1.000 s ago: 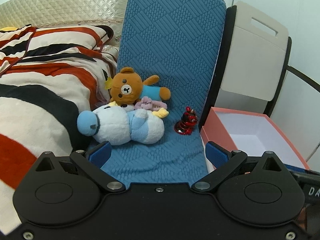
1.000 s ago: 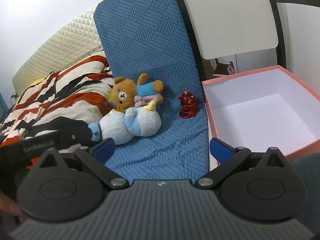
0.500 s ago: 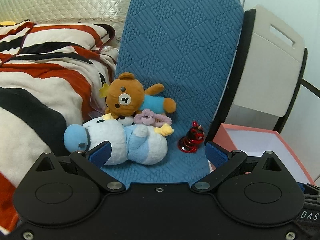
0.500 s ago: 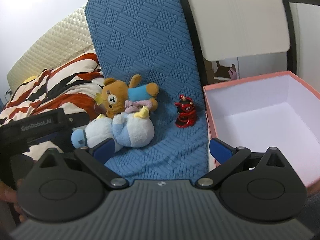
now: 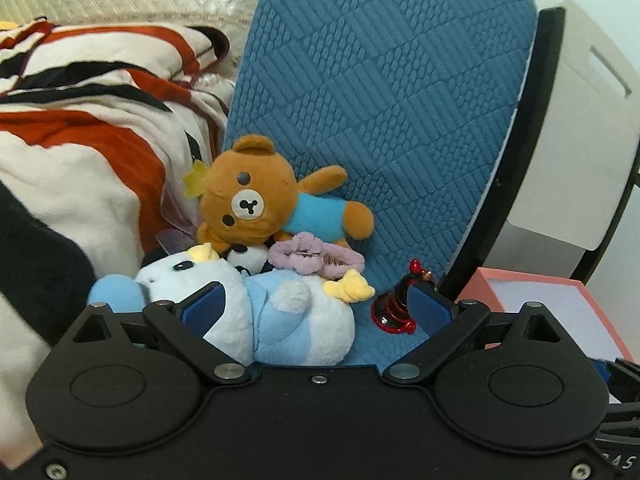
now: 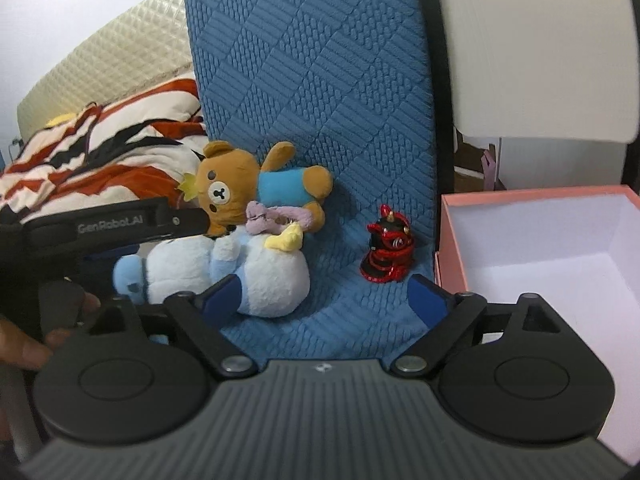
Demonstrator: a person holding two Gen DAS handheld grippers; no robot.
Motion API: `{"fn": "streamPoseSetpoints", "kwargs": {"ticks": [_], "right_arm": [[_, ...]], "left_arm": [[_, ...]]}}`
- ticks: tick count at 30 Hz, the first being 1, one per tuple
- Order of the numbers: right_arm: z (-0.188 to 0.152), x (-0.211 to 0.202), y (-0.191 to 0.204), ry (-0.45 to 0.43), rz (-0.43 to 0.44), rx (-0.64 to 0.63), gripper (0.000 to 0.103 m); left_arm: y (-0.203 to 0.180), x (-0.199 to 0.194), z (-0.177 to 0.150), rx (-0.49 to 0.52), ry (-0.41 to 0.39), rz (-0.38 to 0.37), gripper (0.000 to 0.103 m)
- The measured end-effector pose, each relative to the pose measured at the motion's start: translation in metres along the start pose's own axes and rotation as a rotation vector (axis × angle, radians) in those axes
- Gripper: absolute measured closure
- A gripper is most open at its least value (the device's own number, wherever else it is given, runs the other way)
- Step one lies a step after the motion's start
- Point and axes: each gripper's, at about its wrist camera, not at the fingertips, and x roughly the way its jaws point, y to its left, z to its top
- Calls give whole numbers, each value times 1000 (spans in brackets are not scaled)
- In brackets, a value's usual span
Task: Organize objects
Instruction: 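Grasp the pink plush with the left gripper while the right gripper grasps the red toy figure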
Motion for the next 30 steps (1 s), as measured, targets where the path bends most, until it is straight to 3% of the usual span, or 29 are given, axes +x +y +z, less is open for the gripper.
{"fn": "streamPoseSetpoints", "kwargs": {"ticks": [2, 5, 17, 19, 25, 30], "right_arm": [[4, 14, -1, 14, -10, -12, 14], [10, 37, -3, 40, -15, -20, 25], [30, 118, -6, 69, -92, -138, 32], [32, 130, -7, 68, -104, -163, 32], [36, 165, -10, 77, -159, -220, 36], [38, 189, -15, 105, -182, -239, 36]], "left_arm": [[1, 13, 3, 6, 10, -11, 8], [-1, 35, 8, 36, 25, -8, 12], [4, 117, 31, 66, 104, -30, 34], [7, 130, 32, 60, 133, -32, 41], [8, 155, 35, 67, 170, -45, 42], [2, 173, 34, 80, 209, -50, 51]]}}
